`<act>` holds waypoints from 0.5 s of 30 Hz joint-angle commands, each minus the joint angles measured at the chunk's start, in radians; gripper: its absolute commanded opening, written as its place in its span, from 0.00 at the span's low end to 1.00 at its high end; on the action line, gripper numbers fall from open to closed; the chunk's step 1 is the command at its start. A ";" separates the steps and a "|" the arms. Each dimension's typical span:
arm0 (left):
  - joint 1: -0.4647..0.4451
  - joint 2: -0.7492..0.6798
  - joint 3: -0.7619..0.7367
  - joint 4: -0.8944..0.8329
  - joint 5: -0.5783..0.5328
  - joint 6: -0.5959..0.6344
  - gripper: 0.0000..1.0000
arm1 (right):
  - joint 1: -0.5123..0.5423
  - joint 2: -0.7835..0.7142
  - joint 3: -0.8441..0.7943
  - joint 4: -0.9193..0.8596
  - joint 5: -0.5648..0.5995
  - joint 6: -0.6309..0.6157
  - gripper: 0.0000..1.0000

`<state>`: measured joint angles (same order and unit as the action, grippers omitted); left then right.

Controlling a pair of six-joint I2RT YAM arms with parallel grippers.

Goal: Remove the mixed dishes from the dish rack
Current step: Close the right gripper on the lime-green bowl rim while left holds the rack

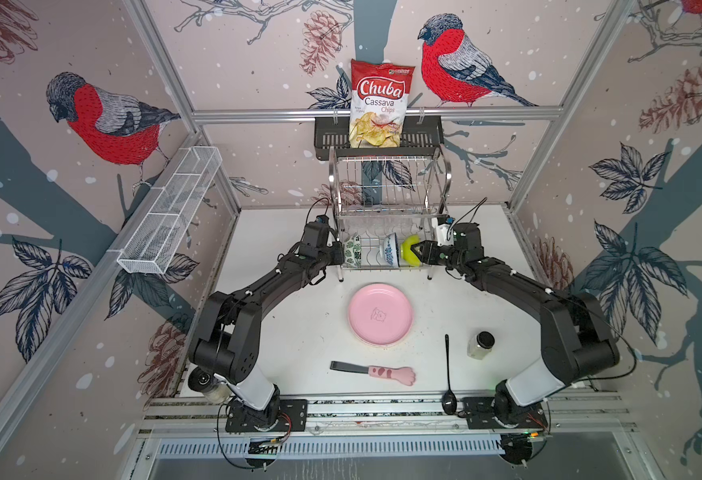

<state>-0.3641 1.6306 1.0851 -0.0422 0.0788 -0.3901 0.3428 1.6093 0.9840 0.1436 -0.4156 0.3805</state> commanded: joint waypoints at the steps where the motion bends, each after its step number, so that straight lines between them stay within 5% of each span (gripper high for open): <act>1: 0.002 -0.002 0.005 0.015 -0.005 -0.011 0.13 | -0.005 0.041 0.031 0.043 0.021 0.022 0.44; 15: 0.001 -0.007 0.007 0.005 0.008 -0.007 0.13 | -0.004 0.140 0.024 0.200 -0.055 0.113 0.37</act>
<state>-0.3645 1.6306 1.0870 -0.0441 0.0990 -0.3859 0.3485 1.7351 1.0065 0.2764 -0.5266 0.3904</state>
